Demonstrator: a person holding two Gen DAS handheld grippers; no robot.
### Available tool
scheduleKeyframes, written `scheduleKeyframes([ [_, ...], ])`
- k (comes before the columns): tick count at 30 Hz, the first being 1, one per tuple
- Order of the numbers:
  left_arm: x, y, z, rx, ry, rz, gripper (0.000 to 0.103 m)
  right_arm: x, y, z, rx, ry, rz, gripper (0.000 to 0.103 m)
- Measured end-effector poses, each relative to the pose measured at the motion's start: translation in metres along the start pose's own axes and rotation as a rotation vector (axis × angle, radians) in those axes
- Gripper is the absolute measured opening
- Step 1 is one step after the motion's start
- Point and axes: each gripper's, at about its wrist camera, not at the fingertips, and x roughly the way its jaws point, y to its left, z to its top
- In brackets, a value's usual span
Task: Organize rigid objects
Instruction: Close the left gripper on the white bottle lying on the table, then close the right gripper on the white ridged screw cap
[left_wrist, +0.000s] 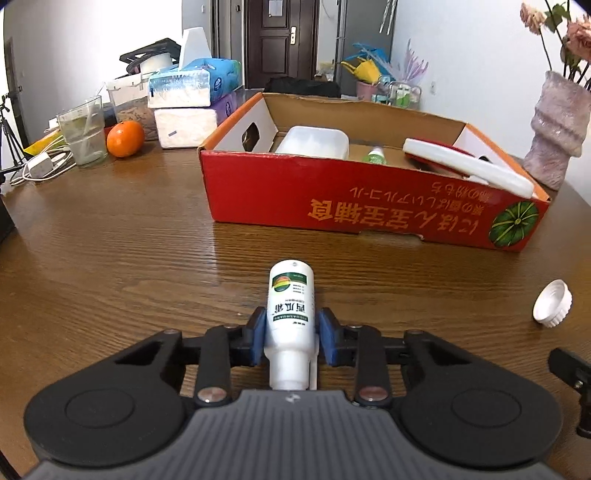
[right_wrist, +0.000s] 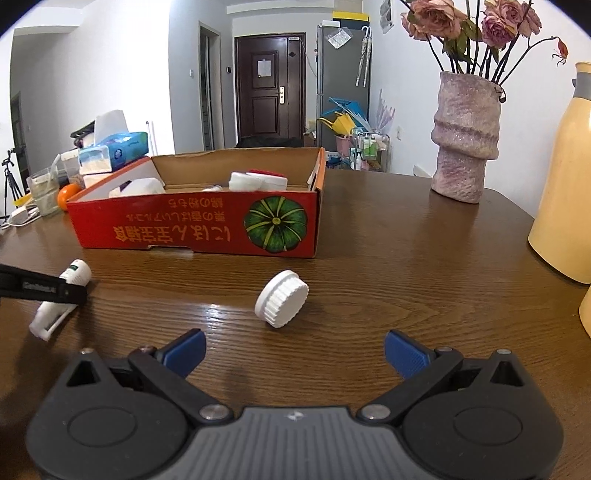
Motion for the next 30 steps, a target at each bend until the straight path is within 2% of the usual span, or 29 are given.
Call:
scheduleKeyframes([
  [6,-0.002,0.005,0.001,-0.017,-0.006,-0.031,0.028,0.012,0.005,0.005,-0.019,-0.006,-0.010,0.103],
  [11,-0.005,0.008,0.001,-0.022,-0.022,-0.041,0.028,0.028,0.009,0.013,-0.023,0.001,-0.030,0.092],
  [13,-0.006,0.008,0.001,-0.024,-0.024,-0.038,0.028,0.034,0.009,0.015,-0.009,0.012,-0.036,0.084],
  [20,-0.007,0.008,0.000,-0.025,-0.031,-0.040,0.028,0.038,0.006,0.017,0.049,0.006,-0.019,0.065],
  [23,-0.008,0.007,0.000,-0.023,-0.033,-0.043,0.028,0.039,0.007,0.018,0.061,-0.001,-0.011,0.046],
  [25,-0.009,0.006,0.000,-0.021,-0.034,-0.044,0.028,0.039,0.007,0.017,0.067,-0.001,0.000,0.020],
  [26,-0.009,0.006,-0.001,-0.019,-0.034,-0.045,0.028,0.039,0.006,0.017,0.071,-0.002,0.005,0.016],
  [30,-0.011,0.005,-0.002,-0.013,-0.040,-0.052,0.028,0.032,0.005,0.015,0.082,-0.040,0.010,0.015],
])
